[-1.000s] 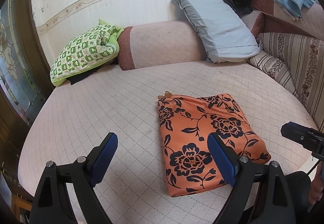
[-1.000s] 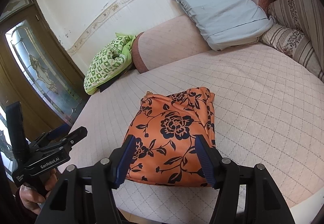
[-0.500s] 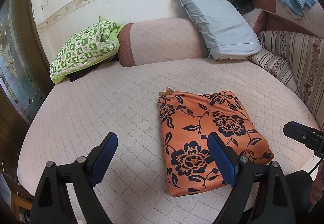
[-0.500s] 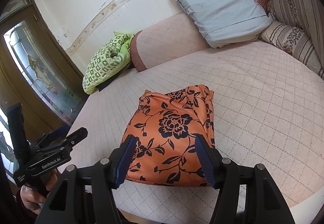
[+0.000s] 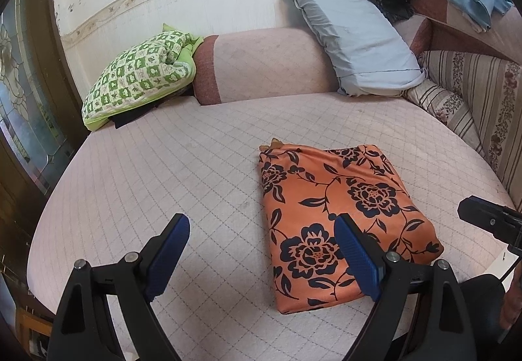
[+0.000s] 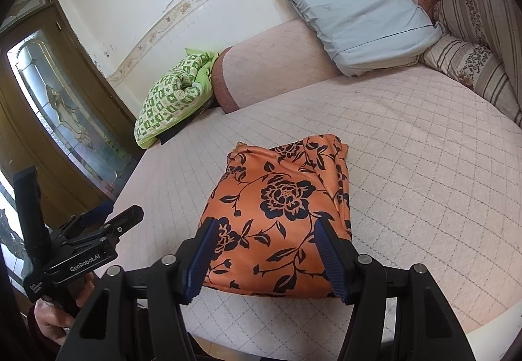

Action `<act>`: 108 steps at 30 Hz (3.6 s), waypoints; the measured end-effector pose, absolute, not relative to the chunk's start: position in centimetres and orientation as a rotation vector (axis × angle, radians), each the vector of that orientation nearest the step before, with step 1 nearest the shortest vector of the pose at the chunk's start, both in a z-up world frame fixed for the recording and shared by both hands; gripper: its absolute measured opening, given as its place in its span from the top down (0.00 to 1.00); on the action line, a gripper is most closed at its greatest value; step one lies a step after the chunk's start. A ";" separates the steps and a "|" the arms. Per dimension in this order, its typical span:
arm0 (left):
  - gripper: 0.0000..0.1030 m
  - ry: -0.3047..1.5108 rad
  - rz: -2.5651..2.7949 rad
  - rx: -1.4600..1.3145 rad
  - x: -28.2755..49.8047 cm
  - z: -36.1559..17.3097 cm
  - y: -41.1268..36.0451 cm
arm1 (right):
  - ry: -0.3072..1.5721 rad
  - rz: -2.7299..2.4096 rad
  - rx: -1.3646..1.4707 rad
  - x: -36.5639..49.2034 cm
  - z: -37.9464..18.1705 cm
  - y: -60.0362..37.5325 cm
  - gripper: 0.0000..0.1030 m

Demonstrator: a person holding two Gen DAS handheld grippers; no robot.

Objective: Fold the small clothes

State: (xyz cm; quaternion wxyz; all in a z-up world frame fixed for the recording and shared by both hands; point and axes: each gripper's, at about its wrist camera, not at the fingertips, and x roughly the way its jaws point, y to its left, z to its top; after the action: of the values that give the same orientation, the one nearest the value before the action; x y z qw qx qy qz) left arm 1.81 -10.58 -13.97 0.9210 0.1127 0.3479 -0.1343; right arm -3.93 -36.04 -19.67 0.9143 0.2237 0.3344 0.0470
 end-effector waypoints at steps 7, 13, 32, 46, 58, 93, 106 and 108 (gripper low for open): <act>0.12 0.744 -0.268 0.238 2.8 -15.3 -10.7 | 0.705 0.097 0.468 -3.3 -20.5 -36.3 0.38; 0.12 0.784 -0.259 0.252 4.0 -17.2 -11.1 | 0.727 0.089 0.483 -2.2 -21.7 -36.8 0.37; 0.12 0.922 -0.313 0.222 10.2 -21.8 -12.7 | 0.880 0.119 0.677 5.6 -27.3 -42.5 0.31; 0.01 1.271 -0.708 -0.047 14.7 -28.7 -12.7 | 1.086 0.300 0.937 9.9 -34.5 -43.4 0.19; 0.17 1.229 -0.729 -0.119 15.2 -28.5 -13.8 | 1.080 0.433 0.738 12.3 -33.2 -37.5 0.52; 0.21 1.029 -0.246 0.088 11.4 -23.0 -3.7 | 0.999 0.247 0.466 11.0 -28.2 -26.7 0.35; 0.07 0.609 -0.201 0.223 2.7 -8.7 -6.9 | 0.645 0.010 0.270 -1.8 -18.6 -28.6 0.34; 0.05 0.599 -0.219 0.195 1.8 -7.7 -7.3 | 0.601 0.003 0.241 -3.9 -16.5 -28.7 0.34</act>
State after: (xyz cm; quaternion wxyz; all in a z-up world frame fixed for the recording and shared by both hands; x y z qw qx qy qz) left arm 1.78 -7.28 -7.71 0.9449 0.0958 0.2939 -0.1076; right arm -3.86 -28.66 -16.52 0.9481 0.1183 0.2951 0.0015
